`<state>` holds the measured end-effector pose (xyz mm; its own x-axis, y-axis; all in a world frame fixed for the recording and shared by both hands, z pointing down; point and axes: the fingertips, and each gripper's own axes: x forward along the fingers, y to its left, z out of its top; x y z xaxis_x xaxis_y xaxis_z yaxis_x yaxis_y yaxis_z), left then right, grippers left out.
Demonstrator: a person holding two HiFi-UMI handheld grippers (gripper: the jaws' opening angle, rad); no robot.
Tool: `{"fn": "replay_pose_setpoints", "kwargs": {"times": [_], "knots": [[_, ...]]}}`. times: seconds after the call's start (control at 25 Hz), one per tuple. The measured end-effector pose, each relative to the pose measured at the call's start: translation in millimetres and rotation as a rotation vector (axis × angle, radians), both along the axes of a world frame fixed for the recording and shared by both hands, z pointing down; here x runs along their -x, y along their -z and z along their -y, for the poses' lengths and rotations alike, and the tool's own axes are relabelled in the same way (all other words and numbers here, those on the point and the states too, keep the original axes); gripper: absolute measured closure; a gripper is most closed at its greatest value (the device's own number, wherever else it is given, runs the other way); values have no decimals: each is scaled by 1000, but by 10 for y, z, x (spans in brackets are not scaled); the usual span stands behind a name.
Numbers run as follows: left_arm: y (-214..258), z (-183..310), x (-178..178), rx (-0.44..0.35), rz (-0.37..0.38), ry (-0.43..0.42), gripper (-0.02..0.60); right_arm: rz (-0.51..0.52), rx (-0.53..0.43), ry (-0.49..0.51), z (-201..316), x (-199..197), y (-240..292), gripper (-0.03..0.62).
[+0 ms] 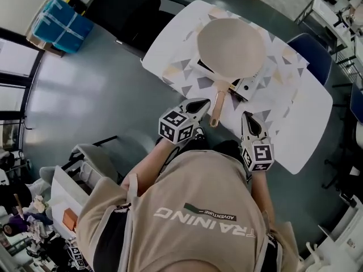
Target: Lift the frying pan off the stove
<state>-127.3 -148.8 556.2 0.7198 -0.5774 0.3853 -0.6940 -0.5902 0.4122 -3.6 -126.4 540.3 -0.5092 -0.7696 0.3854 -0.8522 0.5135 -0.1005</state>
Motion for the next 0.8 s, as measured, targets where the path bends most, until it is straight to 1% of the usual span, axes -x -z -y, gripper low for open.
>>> {"fn": "replay_pose_setpoints", "kwargs": {"times": [0.08,0.12,0.16,0.2,0.32,0.4,0.44,0.52,0.6,0.68,0.72,0.76,0.8], "knots": [[-47,30,-9,17,0,-10,578,-1,12,-17,-18,-33,-46,591],[-74,40,-12,31,-2,-13,562,0,16,-22,-25,-47,-67,591],[-107,51,-17,50,-5,-16,516,2,20,-25,-27,-61,-85,591],[-148,61,-27,77,-7,-19,485,4,21,-25,-26,-77,-97,591],[-276,36,-77,188,-31,-27,485,7,15,-16,-32,-133,-82,591],[-319,11,-119,268,-81,-36,465,6,9,-12,-17,-167,-79,591],[-328,3,-143,308,-116,-43,422,8,9,-11,-6,-181,-89,591],[-350,-16,-199,384,-187,-55,414,15,13,-9,-4,-210,-117,591],[-405,-35,-267,456,-241,-65,414,17,14,-7,-20,-241,-150,591],[-482,-41,-330,512,-268,-82,414,19,20,-9,-31,-264,-195,591],[-514,-32,-359,532,-276,-90,412,20,25,-10,-31,-271,-218,591],[-535,-17,-388,550,-288,-97,393,20,29,-10,-32,-275,-237,591],[-545,1,-422,567,-306,-103,394,17,32,-8,-35,-279,-248,591]]}}
